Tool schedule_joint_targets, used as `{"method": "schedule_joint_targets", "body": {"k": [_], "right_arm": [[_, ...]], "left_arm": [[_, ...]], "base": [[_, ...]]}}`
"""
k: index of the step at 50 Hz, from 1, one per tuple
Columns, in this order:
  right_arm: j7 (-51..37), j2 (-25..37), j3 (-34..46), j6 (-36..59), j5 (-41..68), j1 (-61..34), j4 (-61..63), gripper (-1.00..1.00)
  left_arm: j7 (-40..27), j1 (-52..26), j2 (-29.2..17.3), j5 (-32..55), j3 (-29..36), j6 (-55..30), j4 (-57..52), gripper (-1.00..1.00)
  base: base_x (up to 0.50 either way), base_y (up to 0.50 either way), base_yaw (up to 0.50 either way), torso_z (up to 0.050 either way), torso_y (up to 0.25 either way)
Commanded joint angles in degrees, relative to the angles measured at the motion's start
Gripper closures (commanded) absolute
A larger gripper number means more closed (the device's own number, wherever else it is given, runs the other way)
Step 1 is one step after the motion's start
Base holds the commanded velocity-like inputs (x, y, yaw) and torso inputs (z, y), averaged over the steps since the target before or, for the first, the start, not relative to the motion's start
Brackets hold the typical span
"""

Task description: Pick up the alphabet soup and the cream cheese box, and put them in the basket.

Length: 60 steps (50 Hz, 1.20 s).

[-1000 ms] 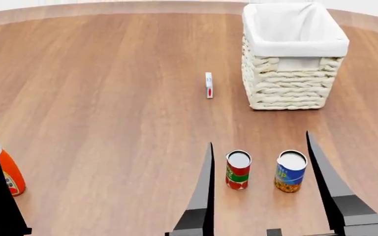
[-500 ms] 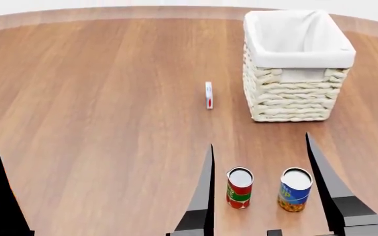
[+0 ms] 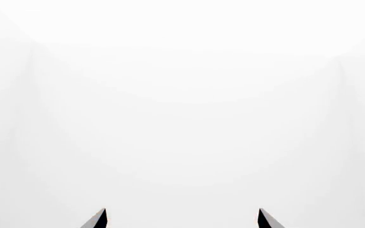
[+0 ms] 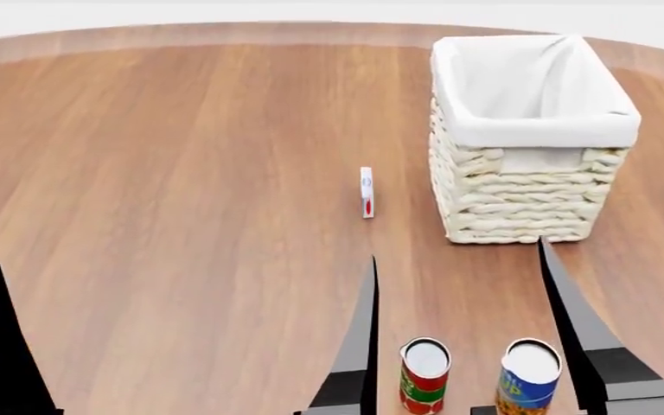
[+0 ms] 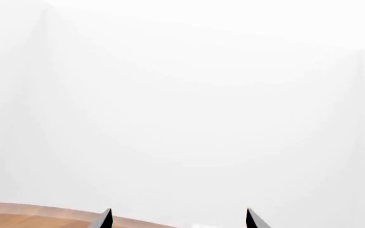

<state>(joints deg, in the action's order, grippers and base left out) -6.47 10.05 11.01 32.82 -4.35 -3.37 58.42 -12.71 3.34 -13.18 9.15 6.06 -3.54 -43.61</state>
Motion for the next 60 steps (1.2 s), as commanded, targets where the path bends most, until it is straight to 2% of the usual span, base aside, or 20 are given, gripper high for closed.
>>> {"method": "schedule_joint_targets", "body": {"k": [1, 60], "right_arm": [[-0.33, 0.23, -0.02, 0.33, 0.36, -0.15, 0.12, -1.0], [-2.06, 1.6, 0.31, -0.06, 1.98, 0.07, -0.04, -1.0]], "left_arm": [[-0.45, 0.0, -0.41, 0.11, 0.22, 0.11, 0.01, -1.0], [-2.46, -0.12, -2.08, 0.45, 1.25, 0.84, 1.33, -1.0]], "base": [[0.22, 0.0, 0.0, 0.0, 0.0], [0.22, 0.0, 0.0, 0.0, 0.0]]}}
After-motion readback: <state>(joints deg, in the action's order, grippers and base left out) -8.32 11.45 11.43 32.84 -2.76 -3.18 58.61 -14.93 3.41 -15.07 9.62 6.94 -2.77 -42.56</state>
